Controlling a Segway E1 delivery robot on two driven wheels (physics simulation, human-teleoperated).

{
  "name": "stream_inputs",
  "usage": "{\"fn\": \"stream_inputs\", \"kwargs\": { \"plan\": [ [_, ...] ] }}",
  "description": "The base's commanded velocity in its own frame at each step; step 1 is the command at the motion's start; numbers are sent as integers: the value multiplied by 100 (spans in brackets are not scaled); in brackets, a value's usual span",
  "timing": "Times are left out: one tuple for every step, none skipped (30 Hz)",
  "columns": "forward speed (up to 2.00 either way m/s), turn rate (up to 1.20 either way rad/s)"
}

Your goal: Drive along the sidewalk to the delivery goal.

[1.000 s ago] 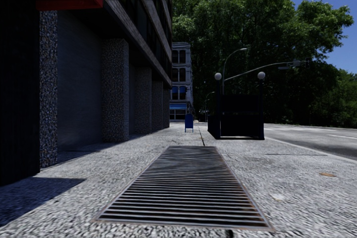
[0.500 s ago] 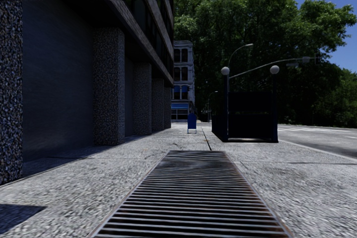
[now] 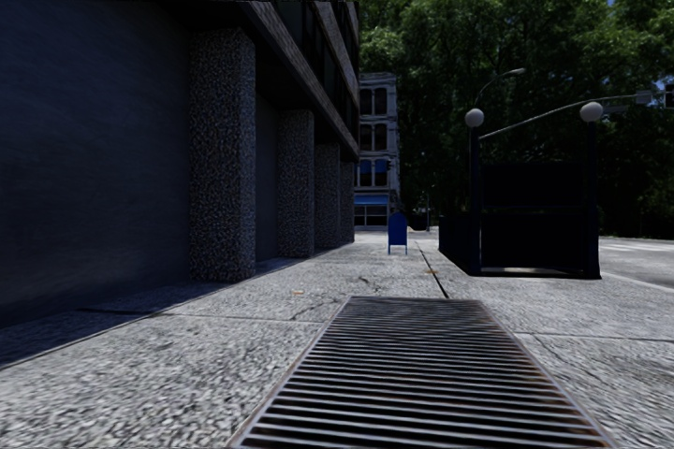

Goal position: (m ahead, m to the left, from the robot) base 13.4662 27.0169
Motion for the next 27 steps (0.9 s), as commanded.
{"fn": "stream_inputs", "kwargs": {
  "plan": [
    [162,34],
    [162,25],
    [162,13],
    [161,8],
    [161,5],
    [161,5],
    [161,5],
    [161,5],
    [161,4],
    [161,3],
    [161,1],
    [160,0],
    [160,0],
    [159,0],
    [159,0],
    [159,0],
    [159,0],
    [159,0],
    [159,0],
    [159,0],
    [159,0],
    [159,0],
    [159,0],
    [159,0],
    [159,0],
    [159,0],
    [159,0]
  ]
}}
